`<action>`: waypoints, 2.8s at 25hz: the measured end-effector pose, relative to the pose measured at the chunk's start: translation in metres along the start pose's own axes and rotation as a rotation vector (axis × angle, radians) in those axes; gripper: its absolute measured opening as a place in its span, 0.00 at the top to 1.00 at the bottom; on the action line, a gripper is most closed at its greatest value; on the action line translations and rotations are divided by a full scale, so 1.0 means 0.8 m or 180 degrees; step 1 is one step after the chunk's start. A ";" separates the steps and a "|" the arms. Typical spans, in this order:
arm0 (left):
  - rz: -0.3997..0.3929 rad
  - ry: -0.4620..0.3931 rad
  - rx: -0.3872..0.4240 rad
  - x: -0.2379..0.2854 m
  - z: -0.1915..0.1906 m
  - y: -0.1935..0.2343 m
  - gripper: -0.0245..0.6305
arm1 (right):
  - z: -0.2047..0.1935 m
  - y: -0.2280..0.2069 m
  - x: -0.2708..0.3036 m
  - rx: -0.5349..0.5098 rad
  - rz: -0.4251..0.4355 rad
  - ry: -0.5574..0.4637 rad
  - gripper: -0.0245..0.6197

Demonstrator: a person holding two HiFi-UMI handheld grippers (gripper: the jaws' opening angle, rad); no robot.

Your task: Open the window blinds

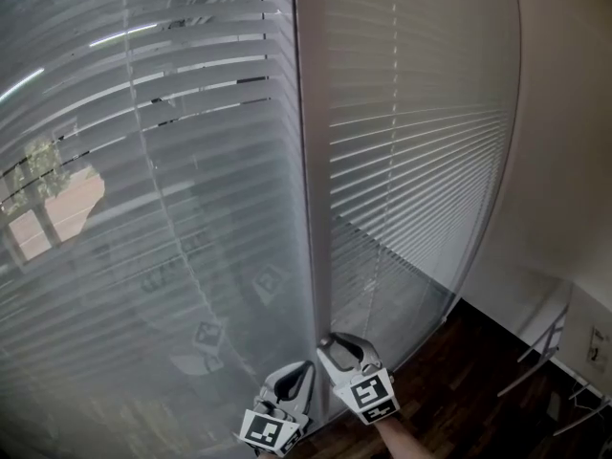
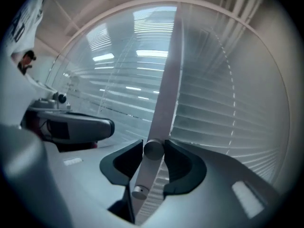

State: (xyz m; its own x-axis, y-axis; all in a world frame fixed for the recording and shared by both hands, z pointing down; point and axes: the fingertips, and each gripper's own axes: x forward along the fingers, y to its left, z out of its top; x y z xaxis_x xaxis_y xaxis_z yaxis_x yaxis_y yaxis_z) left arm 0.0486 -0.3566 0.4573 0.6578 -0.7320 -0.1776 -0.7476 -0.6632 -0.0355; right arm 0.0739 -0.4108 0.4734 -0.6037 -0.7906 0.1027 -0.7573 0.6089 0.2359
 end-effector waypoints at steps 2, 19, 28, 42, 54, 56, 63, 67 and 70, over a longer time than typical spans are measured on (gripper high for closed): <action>0.0004 -0.0005 0.0004 0.000 0.001 0.000 0.97 | -0.003 0.004 0.000 -0.0513 -0.0002 0.0153 0.75; 0.0051 -0.0055 -0.0040 0.003 0.001 0.000 0.97 | -0.007 0.009 0.001 -0.2366 -0.0303 0.0403 0.77; 0.0074 -0.0027 -0.0042 0.002 -0.002 0.003 0.97 | -0.006 0.007 0.000 -0.1812 -0.0282 0.0279 0.77; 0.0068 -0.0024 -0.0037 0.000 -0.001 0.004 0.97 | -0.004 -0.001 -0.002 -0.0037 -0.0133 -0.0100 0.77; 0.0048 -0.0020 -0.0060 -0.001 0.000 0.004 0.97 | -0.006 -0.010 -0.002 0.1098 -0.0094 -0.0399 0.77; 0.0050 -0.0014 -0.0059 -0.001 0.000 0.005 0.97 | -0.005 -0.011 -0.002 0.1240 -0.0092 -0.0437 0.77; 0.0040 -0.0017 -0.0074 -0.003 0.000 0.003 0.97 | -0.005 -0.011 -0.002 0.1289 -0.0134 -0.0440 0.77; 0.0031 -0.0022 -0.0081 -0.003 0.000 0.002 0.97 | -0.006 -0.009 -0.002 0.0860 -0.0179 -0.0320 0.77; 0.0036 -0.0026 -0.0084 -0.004 0.000 0.004 0.97 | 0.002 -0.005 -0.005 0.0232 -0.0232 -0.0232 0.77</action>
State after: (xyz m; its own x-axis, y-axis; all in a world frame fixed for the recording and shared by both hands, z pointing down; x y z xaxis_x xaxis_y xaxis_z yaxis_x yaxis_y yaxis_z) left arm 0.0441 -0.3563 0.4577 0.6484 -0.7382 -0.1860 -0.7523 -0.6588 -0.0075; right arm 0.0789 -0.4098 0.4707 -0.5610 -0.8277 0.0167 -0.8143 0.5553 0.1692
